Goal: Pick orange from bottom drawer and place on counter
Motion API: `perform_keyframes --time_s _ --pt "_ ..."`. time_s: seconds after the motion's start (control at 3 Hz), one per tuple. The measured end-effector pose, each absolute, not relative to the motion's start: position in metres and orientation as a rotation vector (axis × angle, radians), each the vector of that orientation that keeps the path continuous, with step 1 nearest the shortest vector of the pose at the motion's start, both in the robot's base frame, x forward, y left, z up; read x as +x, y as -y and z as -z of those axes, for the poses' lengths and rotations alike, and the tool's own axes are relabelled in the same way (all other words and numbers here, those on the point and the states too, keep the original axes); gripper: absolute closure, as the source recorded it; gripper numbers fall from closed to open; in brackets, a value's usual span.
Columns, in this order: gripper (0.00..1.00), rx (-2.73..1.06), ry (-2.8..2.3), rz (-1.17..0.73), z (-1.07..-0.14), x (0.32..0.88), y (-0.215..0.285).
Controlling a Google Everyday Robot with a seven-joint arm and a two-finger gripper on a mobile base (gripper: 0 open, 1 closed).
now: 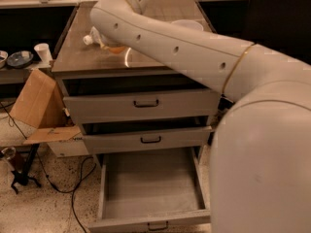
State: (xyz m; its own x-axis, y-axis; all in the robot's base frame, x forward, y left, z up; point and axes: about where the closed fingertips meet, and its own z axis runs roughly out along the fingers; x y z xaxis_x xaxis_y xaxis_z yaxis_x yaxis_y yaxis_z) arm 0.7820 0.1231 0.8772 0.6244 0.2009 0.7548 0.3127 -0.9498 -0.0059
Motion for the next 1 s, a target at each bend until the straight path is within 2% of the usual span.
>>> perform_keyframes --time_s 0.33,0.67,1.0 --pt "0.6 -2.739 0.376 1.25 -0.867 0.802 -0.136" --pt "0.29 -2.758 0.334 1.258 -0.856 0.816 -0.144" --pt "0.06 -2.765 0.311 1.262 -0.853 0.82 -0.143"
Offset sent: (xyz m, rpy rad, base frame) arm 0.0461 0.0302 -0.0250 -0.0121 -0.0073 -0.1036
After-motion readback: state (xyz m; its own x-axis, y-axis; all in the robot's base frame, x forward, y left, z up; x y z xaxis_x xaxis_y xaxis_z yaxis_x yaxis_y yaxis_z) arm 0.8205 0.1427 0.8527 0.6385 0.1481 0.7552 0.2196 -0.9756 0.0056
